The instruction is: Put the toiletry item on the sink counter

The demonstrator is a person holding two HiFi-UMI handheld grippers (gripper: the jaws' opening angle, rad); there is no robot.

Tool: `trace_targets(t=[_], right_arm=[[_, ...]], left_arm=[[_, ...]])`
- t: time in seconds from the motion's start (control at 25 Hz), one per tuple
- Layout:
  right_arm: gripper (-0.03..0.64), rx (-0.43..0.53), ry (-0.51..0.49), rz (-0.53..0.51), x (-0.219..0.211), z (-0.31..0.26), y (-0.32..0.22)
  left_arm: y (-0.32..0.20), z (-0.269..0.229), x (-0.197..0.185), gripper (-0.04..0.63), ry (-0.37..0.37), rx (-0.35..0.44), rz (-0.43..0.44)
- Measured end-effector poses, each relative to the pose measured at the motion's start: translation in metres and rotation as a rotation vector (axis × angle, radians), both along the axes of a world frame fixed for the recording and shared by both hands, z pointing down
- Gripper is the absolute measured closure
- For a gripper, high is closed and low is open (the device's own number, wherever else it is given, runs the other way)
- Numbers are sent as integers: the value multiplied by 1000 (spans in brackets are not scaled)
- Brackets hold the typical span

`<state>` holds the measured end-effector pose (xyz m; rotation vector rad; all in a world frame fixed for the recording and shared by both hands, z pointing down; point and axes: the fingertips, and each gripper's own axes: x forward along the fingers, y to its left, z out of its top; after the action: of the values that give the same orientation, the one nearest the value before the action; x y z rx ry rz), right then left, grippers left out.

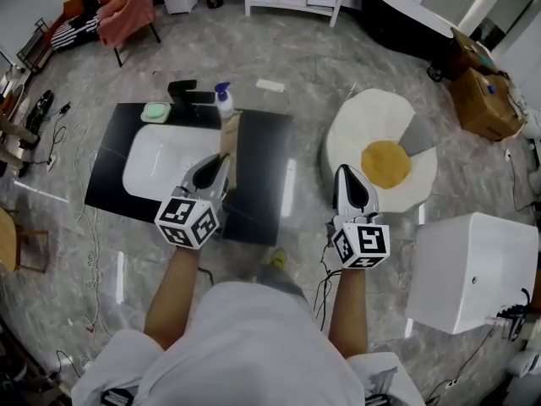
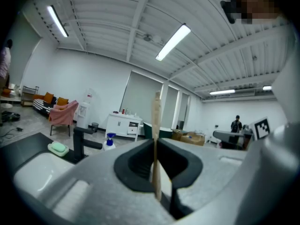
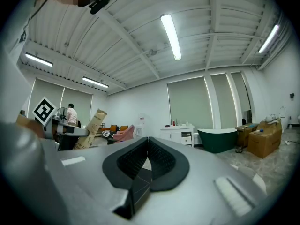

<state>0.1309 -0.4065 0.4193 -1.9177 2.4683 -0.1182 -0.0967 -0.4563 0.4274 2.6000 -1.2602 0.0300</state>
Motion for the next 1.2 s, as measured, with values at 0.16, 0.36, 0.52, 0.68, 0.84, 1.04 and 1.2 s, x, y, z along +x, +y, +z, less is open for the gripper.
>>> trace_targets(t=[0.16, 0.36, 0.52, 0.68, 0.84, 1.04, 1.2], right_arm=[[614, -3, 0, -38, 9, 3, -21], [614, 14, -13, -77, 25, 5, -42], [614, 21, -21, -92, 34, 5, -56], [614, 20, -26, -105, 42, 12, -66], [614, 12, -34, -112, 47, 18, -75], [614, -4, -32, -120, 51, 27, -90], [614, -17, -31, -125, 54, 34, -100]], left_arm=[[-19, 20, 11, 578, -33, -49, -35], [-34, 46, 26, 578, -66, -99, -70], [-42, 66, 35, 577, -96, -138, -82], [-48, 86, 44, 578, -126, -173, -82], [-54, 110, 49, 577, -161, -230, -86], [-65, 145, 51, 577, -188, -303, -105], [-70, 172, 56, 577, -215, -361, -101]])
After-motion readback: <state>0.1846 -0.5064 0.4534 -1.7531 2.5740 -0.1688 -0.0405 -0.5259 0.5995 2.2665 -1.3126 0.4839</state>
